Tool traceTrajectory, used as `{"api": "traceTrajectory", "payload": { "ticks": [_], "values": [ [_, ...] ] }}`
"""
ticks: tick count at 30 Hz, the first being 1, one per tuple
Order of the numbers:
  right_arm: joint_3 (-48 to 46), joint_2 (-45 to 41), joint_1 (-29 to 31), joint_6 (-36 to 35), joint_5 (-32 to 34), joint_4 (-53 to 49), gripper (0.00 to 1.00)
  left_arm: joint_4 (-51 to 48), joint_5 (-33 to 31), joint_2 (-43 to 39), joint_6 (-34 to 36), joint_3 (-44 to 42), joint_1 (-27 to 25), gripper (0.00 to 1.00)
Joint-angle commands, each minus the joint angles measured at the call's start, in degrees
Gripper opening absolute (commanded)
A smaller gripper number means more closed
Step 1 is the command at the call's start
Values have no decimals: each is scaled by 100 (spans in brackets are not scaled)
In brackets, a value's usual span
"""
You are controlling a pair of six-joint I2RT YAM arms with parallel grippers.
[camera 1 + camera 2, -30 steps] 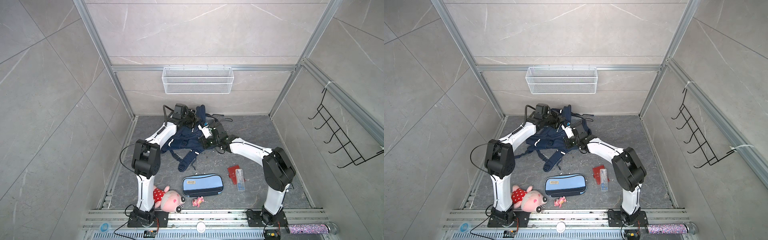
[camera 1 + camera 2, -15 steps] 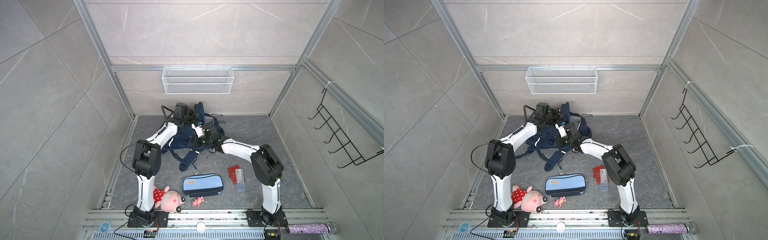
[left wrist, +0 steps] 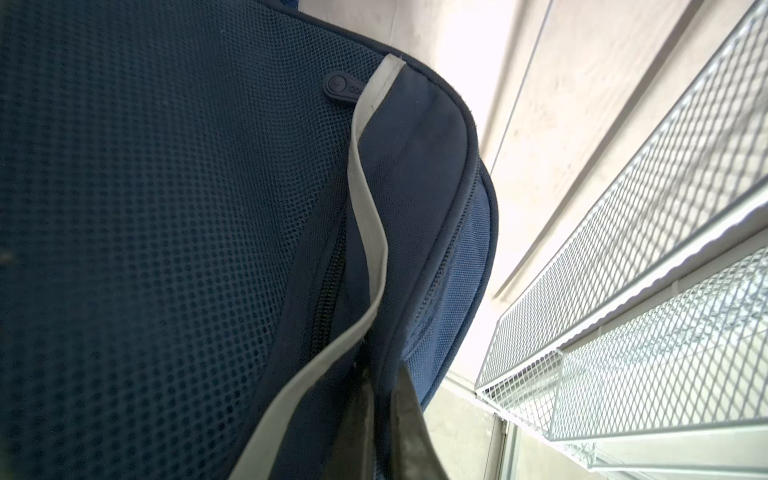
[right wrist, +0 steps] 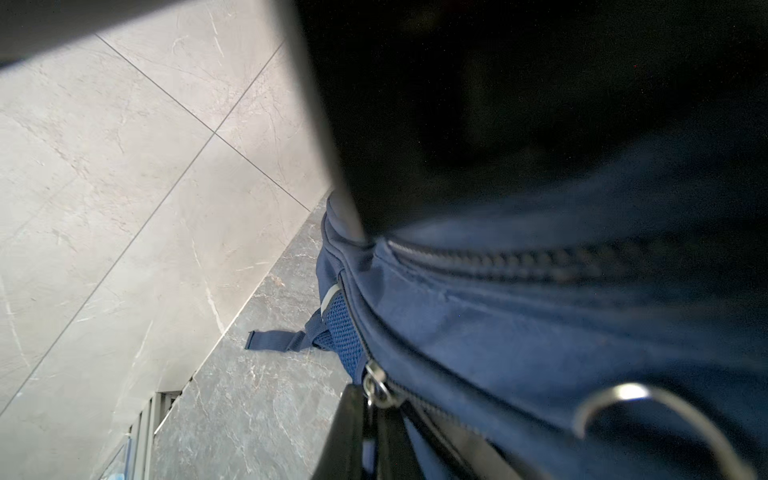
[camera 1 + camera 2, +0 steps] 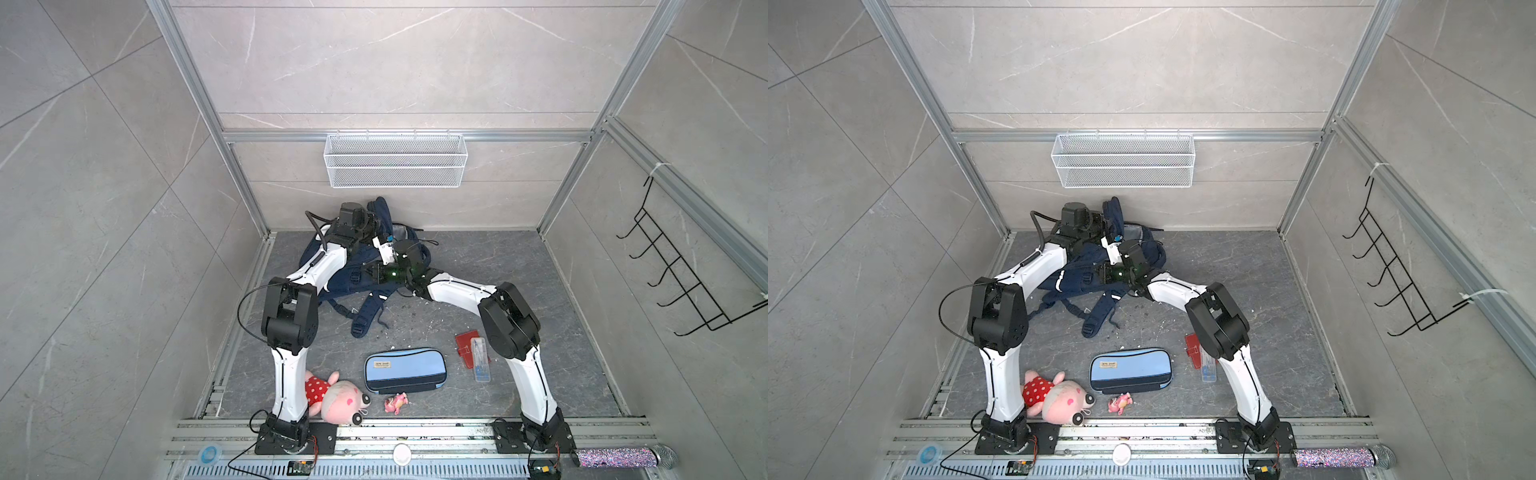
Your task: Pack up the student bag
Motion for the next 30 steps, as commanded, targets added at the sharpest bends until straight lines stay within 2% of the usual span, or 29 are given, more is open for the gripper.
{"api": "traceTrajectory", "payload": {
  "ticks": [1, 7, 10, 12, 14, 16, 20, 26, 30],
  "values": [
    [154, 365, 604, 272, -1120, -154, 10, 1518, 501, -349, -400, 62, -489, 0],
    [38, 190, 704, -428, -946, -979, 6, 1279, 566, -354, -7, -199, -233, 0],
    [-132, -60, 749, -1073, -378, -1765, 4, 1267, 625, -376, 177, -276, -146, 0],
    [-173, -178, 797, -1358, 281, -2206, 0, 1121, 709, -384, 294, -228, -143, 0],
    [-164, -223, 793, -1445, 620, -2305, 0, 1154, 707, -384, 264, -255, -159, 0],
    [-82, -228, 821, -1527, 683, -2267, 1, 1279, 698, -376, 148, -296, -182, 0],
    [295, 1, 895, -1452, -33, -1854, 2, 1540, 756, -282, -149, -195, -237, 0],
    [578, 412, 940, -796, -1132, -860, 3, 1579, 796, -322, -343, -93, -334, 0],
    [799, 607, 1023, -985, -1399, -1117, 3, 1665, 791, -358, -469, -177, -385, 0]
  ]
}}
